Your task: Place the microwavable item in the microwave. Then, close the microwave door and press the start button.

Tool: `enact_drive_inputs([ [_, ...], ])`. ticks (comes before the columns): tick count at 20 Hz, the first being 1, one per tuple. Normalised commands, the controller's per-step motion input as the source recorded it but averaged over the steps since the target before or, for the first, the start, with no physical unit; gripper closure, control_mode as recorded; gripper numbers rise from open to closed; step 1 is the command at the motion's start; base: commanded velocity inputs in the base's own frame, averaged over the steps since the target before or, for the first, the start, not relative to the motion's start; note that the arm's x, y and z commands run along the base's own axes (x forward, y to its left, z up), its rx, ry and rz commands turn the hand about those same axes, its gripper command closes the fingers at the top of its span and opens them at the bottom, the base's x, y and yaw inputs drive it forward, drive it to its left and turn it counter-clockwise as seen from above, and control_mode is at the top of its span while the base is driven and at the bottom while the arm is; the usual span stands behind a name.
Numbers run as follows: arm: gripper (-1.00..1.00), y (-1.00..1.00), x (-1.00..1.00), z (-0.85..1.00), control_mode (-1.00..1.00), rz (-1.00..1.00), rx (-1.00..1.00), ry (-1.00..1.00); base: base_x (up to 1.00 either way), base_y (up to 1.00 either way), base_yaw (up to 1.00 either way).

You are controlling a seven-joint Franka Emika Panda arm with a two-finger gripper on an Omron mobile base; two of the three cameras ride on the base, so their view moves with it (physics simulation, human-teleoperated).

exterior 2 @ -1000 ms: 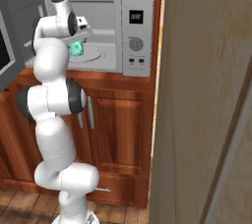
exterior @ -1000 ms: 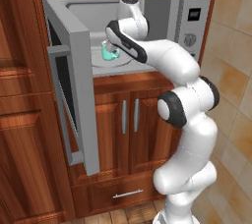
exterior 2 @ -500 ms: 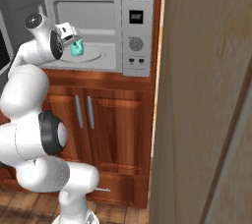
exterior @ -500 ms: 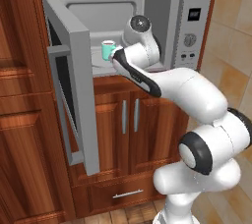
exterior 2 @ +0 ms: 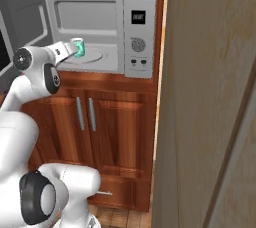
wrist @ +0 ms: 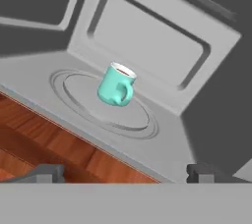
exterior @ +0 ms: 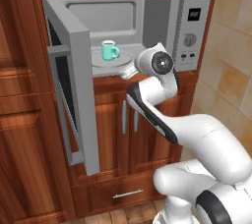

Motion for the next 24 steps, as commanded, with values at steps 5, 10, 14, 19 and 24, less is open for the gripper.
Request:
enact_drive_inputs([
  [5,-1.00,-0.21,-0.40,0.25,-1.00,0.00,0.00,-0.04,0.00,0.00,0.00],
  [10,-1.00,-0.51,-0.58,0.11,-1.00,0.00,0.05,-0.02,0.00,0.00,0.00],
  [14,-1.00,-0.66,-1.00,0.66,-1.00,0.00,0.00,-0.02,0.00,0.00,0.00],
  [19,-1.00,-0.27,-1.00,0.37,-1.00,0.07,0.00,0.11,0.00,0.00,0.00],
  [24,-1.00,0.06,-1.00,0.01,-1.00,0.10,-0.06,0.06,0.00,0.00,0.00],
])
